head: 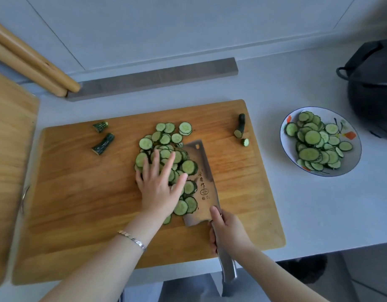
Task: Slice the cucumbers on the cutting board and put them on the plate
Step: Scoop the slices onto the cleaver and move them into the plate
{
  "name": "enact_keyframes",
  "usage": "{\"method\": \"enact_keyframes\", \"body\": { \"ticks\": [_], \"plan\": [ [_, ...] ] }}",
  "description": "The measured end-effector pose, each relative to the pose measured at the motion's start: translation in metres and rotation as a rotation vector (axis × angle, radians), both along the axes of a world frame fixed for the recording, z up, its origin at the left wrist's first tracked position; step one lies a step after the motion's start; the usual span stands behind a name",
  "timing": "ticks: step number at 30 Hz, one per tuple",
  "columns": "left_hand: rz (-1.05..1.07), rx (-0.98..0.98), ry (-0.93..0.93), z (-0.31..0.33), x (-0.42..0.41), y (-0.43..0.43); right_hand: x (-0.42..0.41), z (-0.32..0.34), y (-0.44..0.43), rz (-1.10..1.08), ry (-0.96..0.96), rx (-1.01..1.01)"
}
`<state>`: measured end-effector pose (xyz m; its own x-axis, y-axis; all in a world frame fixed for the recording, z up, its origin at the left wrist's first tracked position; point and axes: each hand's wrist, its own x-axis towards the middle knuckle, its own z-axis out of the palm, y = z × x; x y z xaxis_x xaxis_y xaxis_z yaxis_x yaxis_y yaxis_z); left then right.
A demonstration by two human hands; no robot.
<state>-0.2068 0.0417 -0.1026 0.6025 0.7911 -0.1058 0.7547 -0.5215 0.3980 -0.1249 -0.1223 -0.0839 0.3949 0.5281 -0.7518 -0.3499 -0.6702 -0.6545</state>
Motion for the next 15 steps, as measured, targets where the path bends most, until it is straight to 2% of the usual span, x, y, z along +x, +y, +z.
{"method": "enact_keyframes", "body": {
  "ticks": [4,8,15],
  "plan": [
    [-0.032,0.082,0.005,-0.003,0.007,-0.005,-0.02,-0.002,0.017,0.005,0.003,0.019],
    [0.011,0.097,-0.048,-0.005,0.013,-0.003,-0.029,-0.001,0.03,0.049,0.013,0.038],
    [-0.037,0.103,-0.078,0.0,0.031,-0.014,-0.011,0.017,0.015,-0.018,0.061,0.073]
  ]
}}
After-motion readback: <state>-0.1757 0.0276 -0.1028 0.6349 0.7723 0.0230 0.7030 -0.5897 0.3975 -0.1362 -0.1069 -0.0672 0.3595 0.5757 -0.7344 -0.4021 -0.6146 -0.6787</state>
